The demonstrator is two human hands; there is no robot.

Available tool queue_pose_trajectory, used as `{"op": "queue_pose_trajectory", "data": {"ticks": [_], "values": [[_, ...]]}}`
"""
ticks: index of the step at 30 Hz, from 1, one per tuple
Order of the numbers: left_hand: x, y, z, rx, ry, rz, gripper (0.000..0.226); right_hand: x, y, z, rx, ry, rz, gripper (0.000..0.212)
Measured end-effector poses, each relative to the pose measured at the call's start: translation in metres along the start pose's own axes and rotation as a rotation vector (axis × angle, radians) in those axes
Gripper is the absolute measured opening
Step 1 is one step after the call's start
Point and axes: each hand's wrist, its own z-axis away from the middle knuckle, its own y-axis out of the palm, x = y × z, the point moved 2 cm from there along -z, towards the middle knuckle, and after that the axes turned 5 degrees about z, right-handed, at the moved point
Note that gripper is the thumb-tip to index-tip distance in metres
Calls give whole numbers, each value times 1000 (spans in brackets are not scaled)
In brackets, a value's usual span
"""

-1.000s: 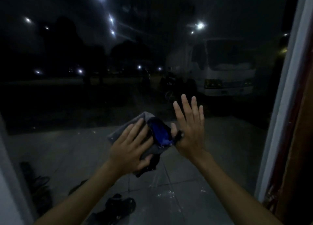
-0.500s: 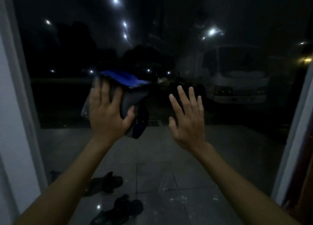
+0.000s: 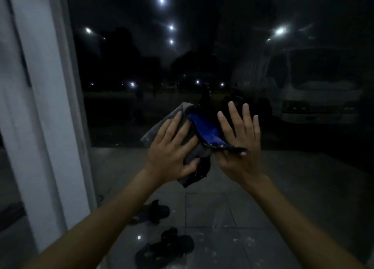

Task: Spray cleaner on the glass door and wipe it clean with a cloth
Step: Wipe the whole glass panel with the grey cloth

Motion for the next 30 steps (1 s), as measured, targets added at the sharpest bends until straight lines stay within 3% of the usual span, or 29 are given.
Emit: {"op": "queue_pose_trajectory", "data": {"ticks": [2,5,9,12,14,20,26,30], "values": [[3,1,3,10,-7,4,61,3,1,4,17,-6,13,60],[11,-3,11,-20,-173,-5,60,8,-2,2,17,-19,19,66],[28,-13,44,-67,-575,-4,62,14,-6,-2,41,-48,28,70],[39,-24,75,-81,-970,62,70,18,-2,-6,47,-32,23,71],[43,-28,88,-110,-1112,72,72,22,2,-5,56,-15,27,70],[47,-22,85,-120,-1042,41,67,16,10,-1,72,-78,96,69],[48,-21,19,-150,-649,-2,59,11,12,-2,45,-112,114,69],[72,-26,-30,-202,-607,-25,65,9,13,-4,35,-119,111,69]]}}
